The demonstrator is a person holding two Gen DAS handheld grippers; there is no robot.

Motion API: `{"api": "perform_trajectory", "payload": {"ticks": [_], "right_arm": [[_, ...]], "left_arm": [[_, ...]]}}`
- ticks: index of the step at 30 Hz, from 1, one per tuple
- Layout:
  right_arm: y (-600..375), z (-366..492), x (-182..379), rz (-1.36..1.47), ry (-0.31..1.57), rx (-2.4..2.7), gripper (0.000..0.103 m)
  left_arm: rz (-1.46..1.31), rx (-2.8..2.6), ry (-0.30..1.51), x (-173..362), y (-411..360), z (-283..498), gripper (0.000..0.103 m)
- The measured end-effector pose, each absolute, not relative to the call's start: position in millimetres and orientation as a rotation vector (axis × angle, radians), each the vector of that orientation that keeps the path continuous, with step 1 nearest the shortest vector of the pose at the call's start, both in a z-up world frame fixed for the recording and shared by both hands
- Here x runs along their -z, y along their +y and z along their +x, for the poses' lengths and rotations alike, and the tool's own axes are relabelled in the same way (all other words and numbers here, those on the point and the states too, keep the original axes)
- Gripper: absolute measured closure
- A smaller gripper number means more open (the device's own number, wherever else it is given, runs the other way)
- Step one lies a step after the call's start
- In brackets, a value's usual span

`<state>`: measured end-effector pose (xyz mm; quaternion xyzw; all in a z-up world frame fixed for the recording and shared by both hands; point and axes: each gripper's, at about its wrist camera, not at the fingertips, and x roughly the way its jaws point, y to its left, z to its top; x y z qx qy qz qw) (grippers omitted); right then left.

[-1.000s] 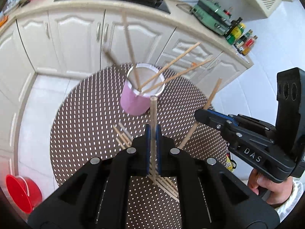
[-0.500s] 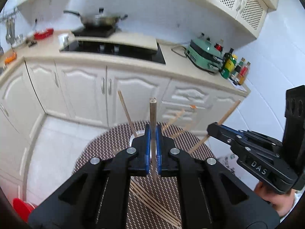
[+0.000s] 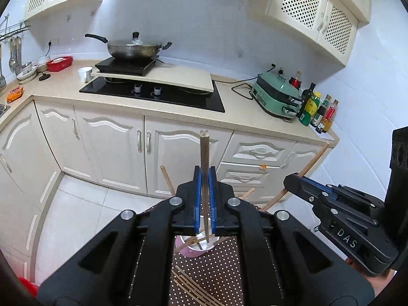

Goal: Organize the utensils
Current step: 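Carry the left gripper's stick over the pink cup and lower while the right gripper does likewise, then open the left gripper to drop its stick in the cup while the right gripper releases its stick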

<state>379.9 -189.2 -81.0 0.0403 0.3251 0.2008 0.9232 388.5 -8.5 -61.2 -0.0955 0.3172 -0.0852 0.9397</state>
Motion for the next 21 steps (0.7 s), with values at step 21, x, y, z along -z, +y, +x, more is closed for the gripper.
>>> {"api": "perform_trajectory", "payload": {"ticks": [21], "right_arm": [[-175,366,143,0.017,0.791,-0.39,0.098]], "left_arm": [[-0.114,0.211,0.812,141,-22,378,0.097]]}}
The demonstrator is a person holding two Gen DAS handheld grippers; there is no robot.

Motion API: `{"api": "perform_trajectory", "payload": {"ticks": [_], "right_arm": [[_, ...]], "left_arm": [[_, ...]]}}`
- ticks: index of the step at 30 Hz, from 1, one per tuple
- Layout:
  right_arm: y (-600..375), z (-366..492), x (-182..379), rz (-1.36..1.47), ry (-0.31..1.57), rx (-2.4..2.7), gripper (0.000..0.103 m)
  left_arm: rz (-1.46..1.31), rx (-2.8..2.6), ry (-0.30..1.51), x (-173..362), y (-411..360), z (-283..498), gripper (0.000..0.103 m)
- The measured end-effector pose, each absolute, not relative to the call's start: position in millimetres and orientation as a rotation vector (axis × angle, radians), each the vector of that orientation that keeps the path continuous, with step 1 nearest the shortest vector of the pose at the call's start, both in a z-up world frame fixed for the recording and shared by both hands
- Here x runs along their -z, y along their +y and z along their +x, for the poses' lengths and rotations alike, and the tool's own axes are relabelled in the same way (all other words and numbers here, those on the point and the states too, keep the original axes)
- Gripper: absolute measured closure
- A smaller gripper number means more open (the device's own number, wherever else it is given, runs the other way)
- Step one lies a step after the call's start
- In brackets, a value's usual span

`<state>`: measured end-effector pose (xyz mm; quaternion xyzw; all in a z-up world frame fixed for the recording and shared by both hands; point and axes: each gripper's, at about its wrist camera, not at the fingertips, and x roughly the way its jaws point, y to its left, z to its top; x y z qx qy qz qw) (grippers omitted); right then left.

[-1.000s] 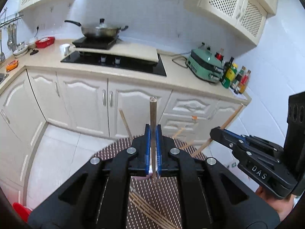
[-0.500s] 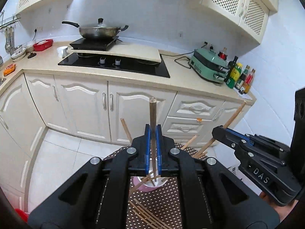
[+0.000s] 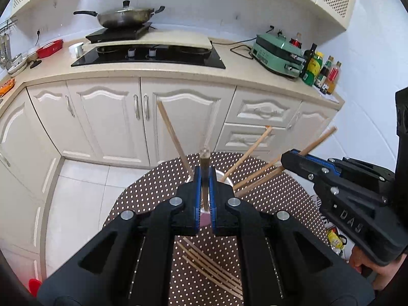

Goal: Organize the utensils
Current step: 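Open the left gripper to drop its stick in the cup while the right gripper releases its stick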

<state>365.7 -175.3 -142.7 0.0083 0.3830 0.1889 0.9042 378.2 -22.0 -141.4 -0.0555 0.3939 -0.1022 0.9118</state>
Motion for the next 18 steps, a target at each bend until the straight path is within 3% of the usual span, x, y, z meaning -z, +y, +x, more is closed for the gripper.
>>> {"api": "perform_trajectory", "payload": {"ticks": [18], "right_arm": [[-171,362,176,0.025,0.874,-0.391,0.097]], "left_arm": [[-0.087,0.185,0.879,159,-33,366,0.096]]}}
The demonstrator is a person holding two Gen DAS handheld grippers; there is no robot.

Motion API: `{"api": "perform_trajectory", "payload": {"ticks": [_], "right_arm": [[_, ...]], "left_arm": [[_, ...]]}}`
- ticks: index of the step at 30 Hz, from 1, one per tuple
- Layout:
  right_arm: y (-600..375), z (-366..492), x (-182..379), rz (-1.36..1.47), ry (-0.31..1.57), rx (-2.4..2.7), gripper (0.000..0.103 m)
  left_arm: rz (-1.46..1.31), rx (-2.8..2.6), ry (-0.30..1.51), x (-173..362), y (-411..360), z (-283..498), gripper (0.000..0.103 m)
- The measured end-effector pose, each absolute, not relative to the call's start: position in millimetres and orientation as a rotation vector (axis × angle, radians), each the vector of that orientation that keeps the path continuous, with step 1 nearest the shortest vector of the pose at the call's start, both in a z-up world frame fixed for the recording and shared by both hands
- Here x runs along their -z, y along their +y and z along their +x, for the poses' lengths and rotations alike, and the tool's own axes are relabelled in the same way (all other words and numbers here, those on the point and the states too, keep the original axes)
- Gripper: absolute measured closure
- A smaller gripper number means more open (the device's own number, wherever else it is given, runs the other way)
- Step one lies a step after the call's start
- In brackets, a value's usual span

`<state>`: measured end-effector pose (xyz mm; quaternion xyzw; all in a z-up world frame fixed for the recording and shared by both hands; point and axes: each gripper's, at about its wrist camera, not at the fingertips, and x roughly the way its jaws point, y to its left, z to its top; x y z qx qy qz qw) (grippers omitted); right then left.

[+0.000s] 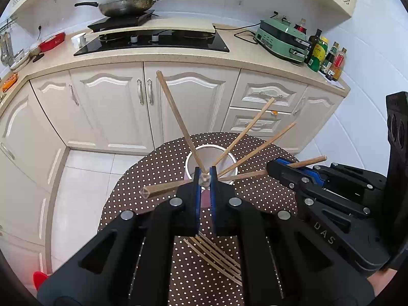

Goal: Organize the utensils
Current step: 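Open the left gripper to drop its stick in the cup while the right gripper releases its stick, then lower the left gripper to the stick pile and grasp one while the right gripper grasps another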

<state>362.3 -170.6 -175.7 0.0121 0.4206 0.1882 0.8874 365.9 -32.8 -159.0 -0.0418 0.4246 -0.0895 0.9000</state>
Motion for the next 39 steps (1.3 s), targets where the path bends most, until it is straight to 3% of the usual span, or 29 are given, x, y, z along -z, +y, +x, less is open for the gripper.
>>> {"api": "perform_trajectory", "payload": {"ticks": [4,7,8,9,17,30,39], "right_arm": [[-173,361,175,0.048,0.878,-0.389,0.096],[-175,359,174,0.065,0.879,-0.392,0.096],[-176,360,174,0.069,0.878,-0.393,0.096],[-177,358,174,0.072,0.878,-0.394,0.096],[-185,347,170,0.097,0.866,-0.383,0.079],[-195,320,174,0.099,0.858,-0.403,0.078],[-193,306,216,0.075,0.961,-0.414,0.077]], "left_arm": [[-0.08,0.171,0.907,161,-34,366,0.093],[-0.083,0.156,0.926,162,-32,367,0.07],[-0.092,0.157,0.919,162,-30,364,0.052],[-0.101,0.154,0.903,160,-29,362,0.049],[-0.111,0.139,0.884,156,-25,349,0.049],[-0.186,0.052,0.862,168,-12,319,0.046],[-0.254,-0.03,1.027,224,-1,311,0.046]]}}
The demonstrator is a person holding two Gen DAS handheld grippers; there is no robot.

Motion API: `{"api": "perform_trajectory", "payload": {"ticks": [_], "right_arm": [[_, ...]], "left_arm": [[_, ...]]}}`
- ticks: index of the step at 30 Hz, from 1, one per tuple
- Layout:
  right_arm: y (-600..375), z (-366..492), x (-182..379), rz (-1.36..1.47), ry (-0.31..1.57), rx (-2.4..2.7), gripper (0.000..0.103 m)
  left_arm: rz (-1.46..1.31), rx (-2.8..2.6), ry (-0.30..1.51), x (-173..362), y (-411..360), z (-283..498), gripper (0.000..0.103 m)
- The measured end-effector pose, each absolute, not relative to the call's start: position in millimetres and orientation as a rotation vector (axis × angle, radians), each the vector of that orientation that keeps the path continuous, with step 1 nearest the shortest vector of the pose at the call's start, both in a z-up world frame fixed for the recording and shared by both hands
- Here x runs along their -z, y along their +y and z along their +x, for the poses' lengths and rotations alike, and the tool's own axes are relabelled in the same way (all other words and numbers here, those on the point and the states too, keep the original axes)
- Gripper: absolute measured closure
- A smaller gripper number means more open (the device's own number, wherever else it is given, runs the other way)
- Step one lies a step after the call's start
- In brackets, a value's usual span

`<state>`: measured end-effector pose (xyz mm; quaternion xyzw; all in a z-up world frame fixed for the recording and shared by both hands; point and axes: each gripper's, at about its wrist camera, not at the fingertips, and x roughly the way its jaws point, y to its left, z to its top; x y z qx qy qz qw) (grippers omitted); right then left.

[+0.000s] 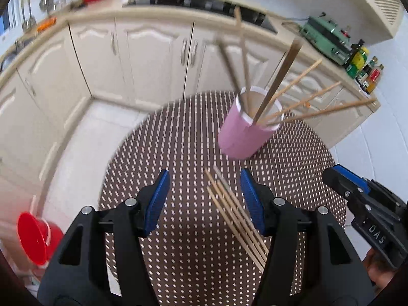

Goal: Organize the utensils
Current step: 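Lower the left gripper to the stick pile and grasp one while the right gripper grasps another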

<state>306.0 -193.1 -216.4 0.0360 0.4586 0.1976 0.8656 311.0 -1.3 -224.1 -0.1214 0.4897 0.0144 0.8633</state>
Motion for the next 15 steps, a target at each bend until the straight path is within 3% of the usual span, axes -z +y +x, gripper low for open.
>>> {"api": "perform_trajectory", "payload": {"ticks": [15], "right_arm": [[-188,309,274,0.064,1.113,-0.396,0.077]], "left_arm": [[-0.288,0.028,1.291,330,-25,339,0.046]]}}
